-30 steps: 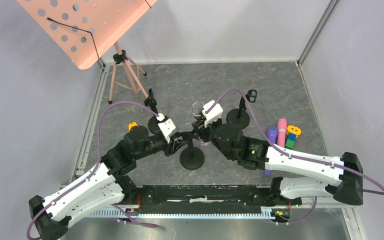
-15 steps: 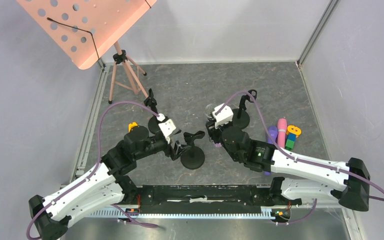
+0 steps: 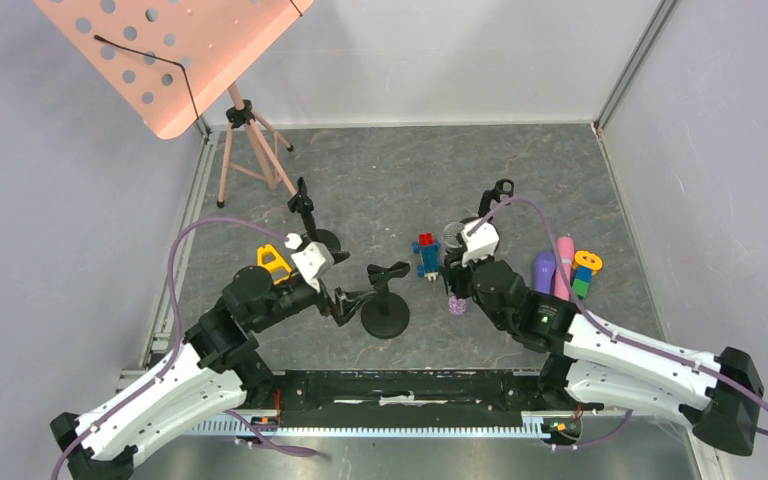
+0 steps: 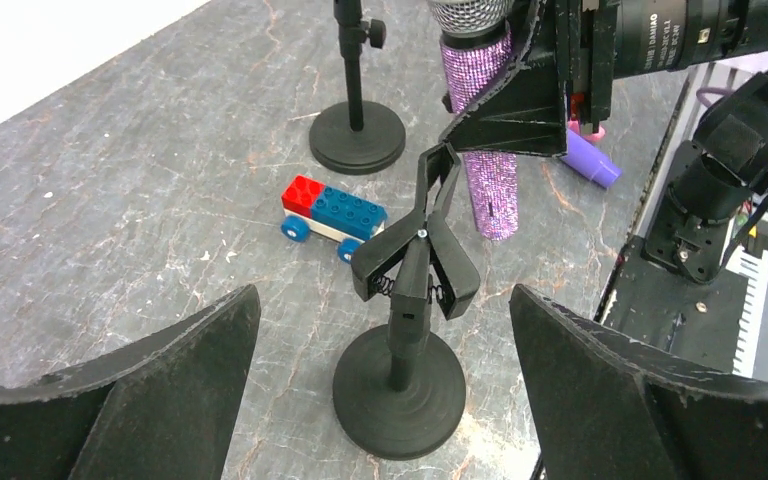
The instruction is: Remove the microphone from the stand
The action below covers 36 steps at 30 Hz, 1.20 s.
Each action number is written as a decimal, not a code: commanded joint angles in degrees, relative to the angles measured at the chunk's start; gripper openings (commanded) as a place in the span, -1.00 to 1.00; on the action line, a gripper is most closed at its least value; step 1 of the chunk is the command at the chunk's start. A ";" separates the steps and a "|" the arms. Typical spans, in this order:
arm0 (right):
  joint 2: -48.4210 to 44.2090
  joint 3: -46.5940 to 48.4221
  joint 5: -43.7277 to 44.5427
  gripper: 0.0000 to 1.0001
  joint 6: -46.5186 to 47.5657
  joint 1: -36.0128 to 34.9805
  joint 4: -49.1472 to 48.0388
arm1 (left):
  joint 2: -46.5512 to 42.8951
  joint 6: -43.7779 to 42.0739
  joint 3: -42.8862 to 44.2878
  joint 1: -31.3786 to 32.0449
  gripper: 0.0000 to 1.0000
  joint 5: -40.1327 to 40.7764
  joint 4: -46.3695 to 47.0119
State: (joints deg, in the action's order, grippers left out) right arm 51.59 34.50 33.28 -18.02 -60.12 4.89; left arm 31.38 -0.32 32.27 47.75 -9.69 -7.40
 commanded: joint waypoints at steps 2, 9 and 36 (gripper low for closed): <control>-5.46 -2.45 -7.26 -0.13 -3.01 6.41 3.49 | -2.80 3.79 -2.02 0.01 0.99 4.21 4.01; -6.66 -7.57 -24.95 -0.11 -0.87 21.24 6.04 | -5.84 5.55 -5.11 -0.02 0.99 5.25 7.13; 5.91 -17.95 -20.49 0.13 -4.94 39.38 -0.93 | -7.29 7.73 -7.26 0.02 0.99 6.03 7.13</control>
State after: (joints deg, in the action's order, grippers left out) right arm 56.01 18.37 7.44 -23.18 -20.93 2.13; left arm 23.99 5.32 24.62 47.75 -3.20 -2.83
